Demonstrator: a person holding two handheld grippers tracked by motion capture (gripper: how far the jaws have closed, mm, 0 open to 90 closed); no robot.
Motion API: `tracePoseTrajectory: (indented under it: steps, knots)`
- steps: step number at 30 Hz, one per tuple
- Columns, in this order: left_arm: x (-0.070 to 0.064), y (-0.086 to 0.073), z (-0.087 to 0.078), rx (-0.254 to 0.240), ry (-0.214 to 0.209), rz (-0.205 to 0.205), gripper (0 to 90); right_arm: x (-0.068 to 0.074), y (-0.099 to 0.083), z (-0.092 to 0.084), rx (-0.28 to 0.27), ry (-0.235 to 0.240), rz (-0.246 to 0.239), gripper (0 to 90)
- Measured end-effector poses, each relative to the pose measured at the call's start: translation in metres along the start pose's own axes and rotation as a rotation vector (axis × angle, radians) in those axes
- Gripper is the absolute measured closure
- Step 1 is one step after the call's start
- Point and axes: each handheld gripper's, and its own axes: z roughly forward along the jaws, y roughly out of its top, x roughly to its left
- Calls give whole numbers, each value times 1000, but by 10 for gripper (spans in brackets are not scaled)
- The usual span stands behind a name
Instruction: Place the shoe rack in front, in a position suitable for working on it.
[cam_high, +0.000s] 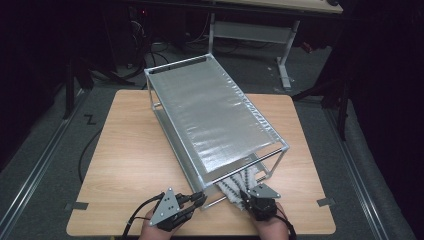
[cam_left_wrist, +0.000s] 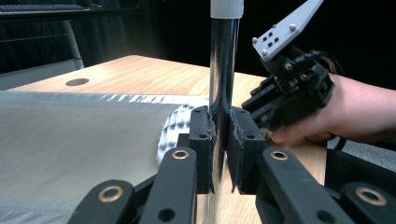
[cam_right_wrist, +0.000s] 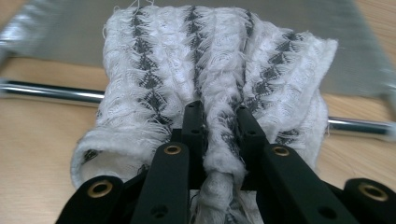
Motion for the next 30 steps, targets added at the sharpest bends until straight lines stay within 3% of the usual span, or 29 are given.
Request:
tracePoseTrajectory:
  steps: [18, 21, 28, 30]
  knots:
    - [0, 0, 0, -1, -2, 0, 808, 65, 11, 4, -13, 215, -130, 776]
    - [0, 0, 1, -1, -3, -1, 808, 72, 12, 4, -12, 215, -151, 777]
    - [0, 0, 0, 1, -4, 0, 809, 70, 12, 4, -9, 208, -154, 777]
    - [1, 0, 0, 1, -5, 1, 808, 66, 12, 3, -2, 186, -145, 776]
